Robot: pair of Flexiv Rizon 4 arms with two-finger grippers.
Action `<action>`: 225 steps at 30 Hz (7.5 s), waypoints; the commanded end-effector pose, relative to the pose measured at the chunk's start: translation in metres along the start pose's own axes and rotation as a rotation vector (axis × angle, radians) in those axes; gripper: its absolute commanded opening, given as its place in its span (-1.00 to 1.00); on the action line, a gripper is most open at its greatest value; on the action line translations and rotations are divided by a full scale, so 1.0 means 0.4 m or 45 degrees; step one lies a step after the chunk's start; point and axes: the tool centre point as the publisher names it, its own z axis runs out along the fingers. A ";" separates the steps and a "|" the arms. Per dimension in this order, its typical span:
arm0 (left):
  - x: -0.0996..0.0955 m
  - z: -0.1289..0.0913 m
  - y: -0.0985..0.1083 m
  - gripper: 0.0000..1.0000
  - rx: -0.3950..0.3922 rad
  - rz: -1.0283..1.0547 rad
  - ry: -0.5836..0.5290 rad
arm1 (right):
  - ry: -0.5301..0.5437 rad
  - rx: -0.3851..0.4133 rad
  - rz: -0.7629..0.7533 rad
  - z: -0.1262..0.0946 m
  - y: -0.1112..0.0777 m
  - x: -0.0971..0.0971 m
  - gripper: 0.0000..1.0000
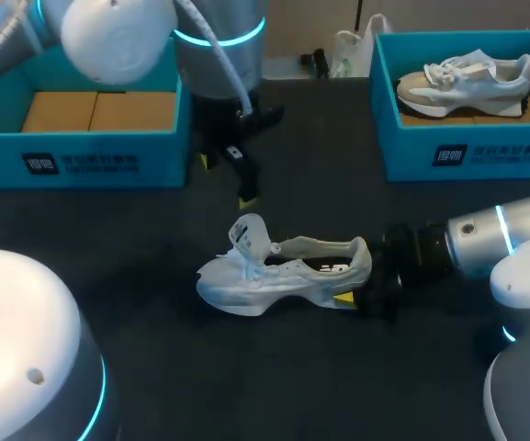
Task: Take the shoe out of the shoebox, open the shoe tongue, remove and reinsert the insole, then place the shoe into the shoebox
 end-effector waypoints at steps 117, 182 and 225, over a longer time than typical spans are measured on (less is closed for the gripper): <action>0.279 0.356 -0.223 -1.00 0.064 1.005 0.340 | -0.004 0.003 0.000 0.009 -0.012 -0.008 -1.00; 0.268 0.502 -0.192 -0.79 0.140 1.097 0.087 | -0.004 0.003 0.000 0.009 -0.012 -0.008 -1.00; 0.197 0.347 -0.121 -1.00 0.270 0.967 0.247 | -0.004 0.003 0.000 0.009 -0.012 -0.008 -1.00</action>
